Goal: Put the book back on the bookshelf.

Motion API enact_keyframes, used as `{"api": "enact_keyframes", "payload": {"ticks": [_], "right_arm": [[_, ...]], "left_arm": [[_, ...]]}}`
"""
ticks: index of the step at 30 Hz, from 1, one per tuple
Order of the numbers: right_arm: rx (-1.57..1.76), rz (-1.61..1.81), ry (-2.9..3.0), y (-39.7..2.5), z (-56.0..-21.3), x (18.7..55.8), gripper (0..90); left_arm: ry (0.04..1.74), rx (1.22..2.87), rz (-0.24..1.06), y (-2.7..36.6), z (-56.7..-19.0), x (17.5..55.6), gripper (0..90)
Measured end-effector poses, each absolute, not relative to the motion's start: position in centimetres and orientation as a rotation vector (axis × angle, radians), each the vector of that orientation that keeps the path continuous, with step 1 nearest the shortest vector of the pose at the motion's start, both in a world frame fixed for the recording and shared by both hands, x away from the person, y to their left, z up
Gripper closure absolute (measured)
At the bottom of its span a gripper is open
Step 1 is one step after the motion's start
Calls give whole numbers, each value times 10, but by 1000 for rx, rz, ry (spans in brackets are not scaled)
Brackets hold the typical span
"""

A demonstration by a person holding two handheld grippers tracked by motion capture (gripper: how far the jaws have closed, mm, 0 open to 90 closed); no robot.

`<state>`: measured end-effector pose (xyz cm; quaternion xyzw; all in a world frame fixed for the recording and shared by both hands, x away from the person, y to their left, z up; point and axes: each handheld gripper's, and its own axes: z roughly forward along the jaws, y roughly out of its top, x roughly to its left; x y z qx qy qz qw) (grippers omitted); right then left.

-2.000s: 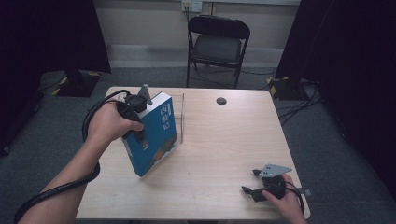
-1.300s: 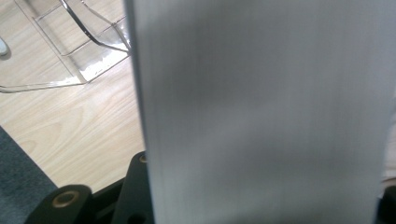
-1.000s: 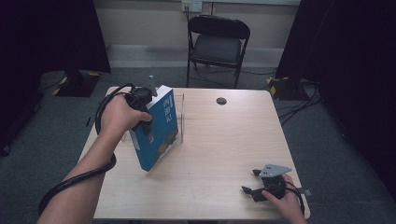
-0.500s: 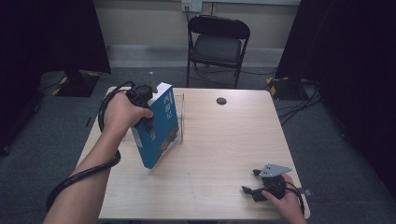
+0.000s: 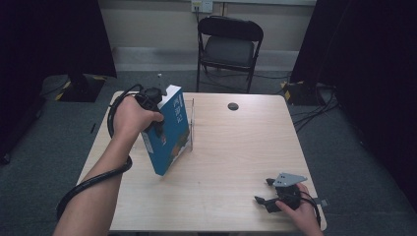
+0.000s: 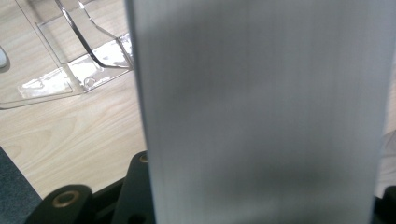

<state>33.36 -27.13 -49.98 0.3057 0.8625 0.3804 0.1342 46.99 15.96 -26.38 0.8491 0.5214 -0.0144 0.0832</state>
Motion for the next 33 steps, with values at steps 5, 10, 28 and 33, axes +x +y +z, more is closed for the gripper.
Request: {"api": "enact_keyframes", "payload": {"ticks": [5, 10, 28, 33], "right_arm": [[887, 1103, 2500, -271, -500, 334, 168], [887, 1103, 2500, -271, -500, 334, 168], [886, 1105, 2499, -271, -500, 334, 168], [886, 1106, 2499, -271, -500, 334, 168]], "left_arm": [[1620, 2489, -47, 157, -264, 472, 621], [1619, 2471, -37, 156, -264, 474, 621], [1642, 2443, -7, 148, -268, 485, 621], [1642, 2432, 13, 145, -269, 487, 622]]}}
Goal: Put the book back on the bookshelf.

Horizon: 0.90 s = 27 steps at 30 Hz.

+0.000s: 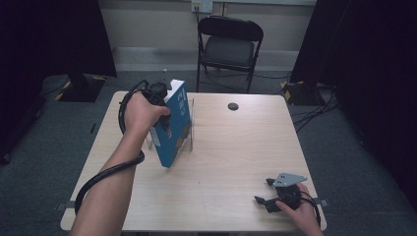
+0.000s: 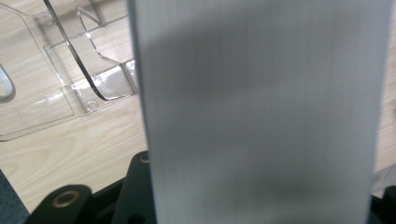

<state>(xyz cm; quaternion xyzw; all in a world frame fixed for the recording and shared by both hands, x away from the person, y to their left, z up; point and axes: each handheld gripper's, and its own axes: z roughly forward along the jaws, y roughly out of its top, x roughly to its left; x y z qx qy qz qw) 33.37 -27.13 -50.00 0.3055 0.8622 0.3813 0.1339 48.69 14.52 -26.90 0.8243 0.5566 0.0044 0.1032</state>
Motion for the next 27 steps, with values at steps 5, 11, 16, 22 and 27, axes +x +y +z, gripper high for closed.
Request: {"api": "enact_keyframes", "payload": {"ticks": [5, 11, 16, 22, 27], "right_arm": [[886, 1104, 2500, -271, -500, 334, 168], [886, 1103, 2500, -271, -500, 334, 168], [887, 1103, 2500, -271, -500, 334, 168], [886, 1103, 2500, -271, -500, 334, 168], [886, 1104, 2500, -271, -500, 334, 168]], "left_arm": [[1654, 2417, 28, 144, -271, 489, 621], [1668, 2396, 32, 143, -275, 493, 622], [1675, 2384, 28, 143, -276, 495, 622], [1686, 2388, 30, 141, -277, 498, 622], [1687, 2382, 29, 139, -277, 501, 622]]}}
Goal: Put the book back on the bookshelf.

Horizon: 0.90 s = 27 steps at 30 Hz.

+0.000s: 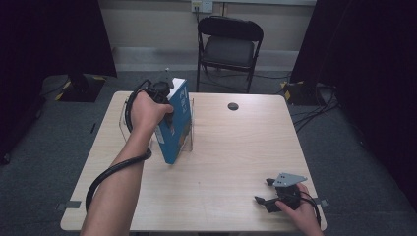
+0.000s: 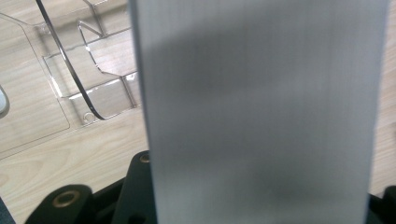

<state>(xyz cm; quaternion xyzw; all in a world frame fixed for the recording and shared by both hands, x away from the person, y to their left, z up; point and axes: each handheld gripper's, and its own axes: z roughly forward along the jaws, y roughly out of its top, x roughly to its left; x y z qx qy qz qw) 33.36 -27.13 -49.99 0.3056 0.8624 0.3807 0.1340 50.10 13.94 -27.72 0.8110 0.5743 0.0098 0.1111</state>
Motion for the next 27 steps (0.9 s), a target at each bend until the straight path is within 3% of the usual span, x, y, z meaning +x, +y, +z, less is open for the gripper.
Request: {"api": "enact_keyframes", "payload": {"ticks": [27], "right_arm": [[886, 1106, 2500, -271, -500, 334, 168]], "left_arm": [[1708, 2332, 54, 134, -286, 515, 621]]}}
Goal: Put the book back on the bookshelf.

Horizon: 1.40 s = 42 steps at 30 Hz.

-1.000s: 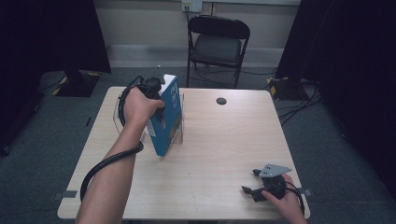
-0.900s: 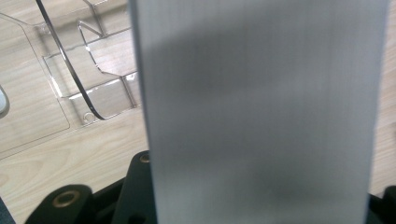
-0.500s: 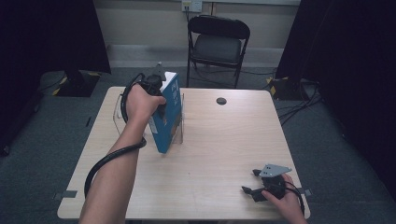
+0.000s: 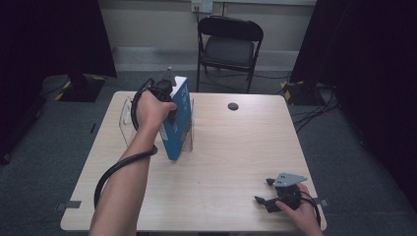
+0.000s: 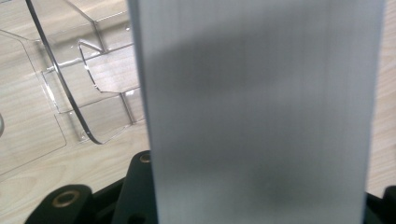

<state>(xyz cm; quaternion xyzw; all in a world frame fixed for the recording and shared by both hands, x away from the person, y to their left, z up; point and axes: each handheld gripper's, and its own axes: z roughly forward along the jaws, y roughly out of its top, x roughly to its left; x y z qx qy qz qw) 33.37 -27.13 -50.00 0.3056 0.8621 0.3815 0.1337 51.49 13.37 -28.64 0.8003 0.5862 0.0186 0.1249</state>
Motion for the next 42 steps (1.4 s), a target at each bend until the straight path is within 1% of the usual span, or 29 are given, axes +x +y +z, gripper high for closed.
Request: {"api": "enact_keyframes", "payload": {"ticks": [16, 21, 24, 31, 34, 42], "right_arm": [[887, 1096, 2499, -271, -500, 333, 168], [887, 1096, 2499, -271, -500, 333, 168], [887, 1104, 2501, -271, -500, 334, 167], [887, 1103, 2501, -271, -500, 334, 167], [885, 1105, 2501, -271, -500, 334, 168], [886, 1097, 2499, -271, -500, 334, 167]], "left_arm": [[1735, 2316, 63, 132, -290, 519, 621], [1723, 2330, 77, 130, -291, 516, 619], [1704, 2353, 116, 127, -292, 515, 618], [1710, 2354, 135, 123, -292, 513, 617], [1732, 2335, 148, 121, -292, 513, 620], [1764, 2280, 124, 129, -292, 514, 621]]}}
